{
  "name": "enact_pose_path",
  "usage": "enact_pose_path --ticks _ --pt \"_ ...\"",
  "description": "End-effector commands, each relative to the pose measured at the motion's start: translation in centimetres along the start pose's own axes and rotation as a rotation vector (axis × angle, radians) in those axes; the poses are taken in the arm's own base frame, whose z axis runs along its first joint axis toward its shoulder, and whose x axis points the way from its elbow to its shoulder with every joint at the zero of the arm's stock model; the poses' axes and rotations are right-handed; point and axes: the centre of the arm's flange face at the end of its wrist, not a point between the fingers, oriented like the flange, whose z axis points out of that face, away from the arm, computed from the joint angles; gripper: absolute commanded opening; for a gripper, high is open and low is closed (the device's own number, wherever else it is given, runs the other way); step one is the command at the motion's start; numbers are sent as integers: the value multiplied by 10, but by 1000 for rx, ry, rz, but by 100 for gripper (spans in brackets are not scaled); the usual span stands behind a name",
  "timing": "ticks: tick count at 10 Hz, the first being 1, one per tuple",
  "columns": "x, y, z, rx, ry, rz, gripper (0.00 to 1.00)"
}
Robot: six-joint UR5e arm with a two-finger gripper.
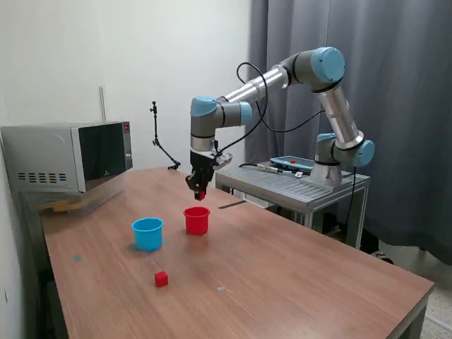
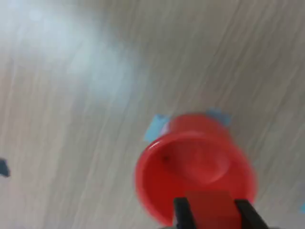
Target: Place red objects in the red bin, and blue objects in the blue bin.
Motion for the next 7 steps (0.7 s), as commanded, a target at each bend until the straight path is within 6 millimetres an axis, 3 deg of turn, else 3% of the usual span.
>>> enact_pose_path --ticks 1,7 --pt "-16 25 6 11 -11 9 0" --pt "-18 11 27 33 -36 2 0"
